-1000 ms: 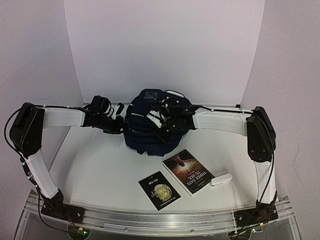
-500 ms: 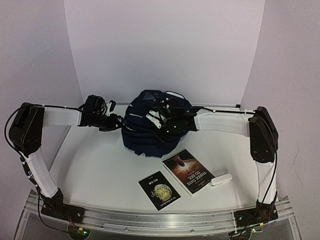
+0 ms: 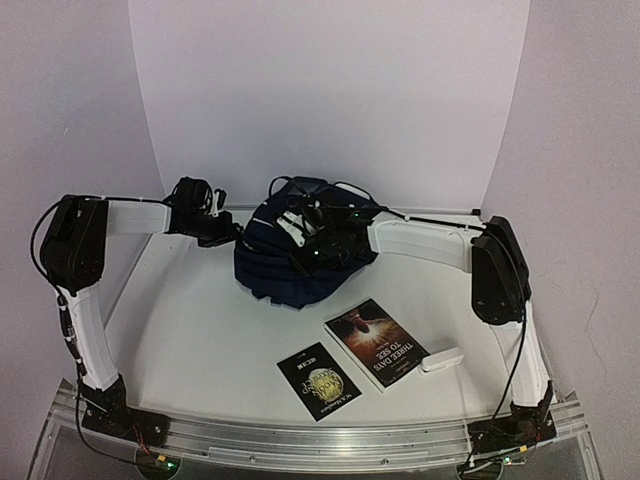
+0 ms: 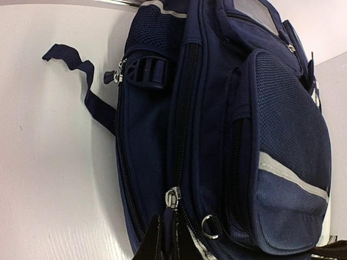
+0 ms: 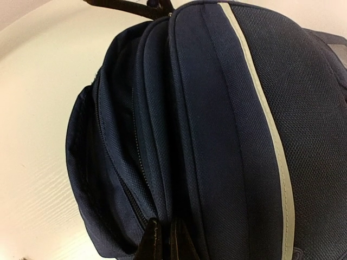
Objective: Pack the student bag
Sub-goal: Unzip the student bag at the center of the board, then pick up the book from the center of the board.
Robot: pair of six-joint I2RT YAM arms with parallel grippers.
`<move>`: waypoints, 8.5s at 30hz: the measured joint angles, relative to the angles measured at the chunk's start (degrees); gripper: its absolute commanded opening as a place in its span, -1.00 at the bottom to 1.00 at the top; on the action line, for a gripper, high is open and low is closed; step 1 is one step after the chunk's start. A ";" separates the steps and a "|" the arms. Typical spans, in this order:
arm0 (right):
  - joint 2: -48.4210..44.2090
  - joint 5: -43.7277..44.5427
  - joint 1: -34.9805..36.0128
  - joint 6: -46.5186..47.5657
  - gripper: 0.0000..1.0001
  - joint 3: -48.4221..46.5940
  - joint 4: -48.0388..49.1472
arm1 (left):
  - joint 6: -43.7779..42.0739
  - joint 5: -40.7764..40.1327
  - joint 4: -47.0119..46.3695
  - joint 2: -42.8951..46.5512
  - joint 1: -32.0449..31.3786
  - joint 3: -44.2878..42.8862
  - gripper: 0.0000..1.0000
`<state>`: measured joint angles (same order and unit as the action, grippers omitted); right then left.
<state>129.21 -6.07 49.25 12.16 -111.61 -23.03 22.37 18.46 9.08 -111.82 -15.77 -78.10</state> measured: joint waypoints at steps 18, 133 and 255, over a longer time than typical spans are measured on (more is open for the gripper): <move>-2.90 0.66 -0.60 1.92 -1.00 7.32 4.11 | -3.49 23.34 -5.97 -8.22 5.45 -4.39 -1.00; -19.26 -28.07 -23.82 -5.82 0.26 43.76 -17.44 | 44.30 -15.16 -37.61 -8.99 -42.82 17.67 -0.99; -39.91 -60.56 -23.49 -44.29 -1.00 28.15 8.43 | 35.50 0.94 -82.50 21.14 -32.00 39.62 -0.63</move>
<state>89.30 -66.63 25.76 -32.12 -83.46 -14.59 57.87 19.40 -73.42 -90.68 -47.77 -38.48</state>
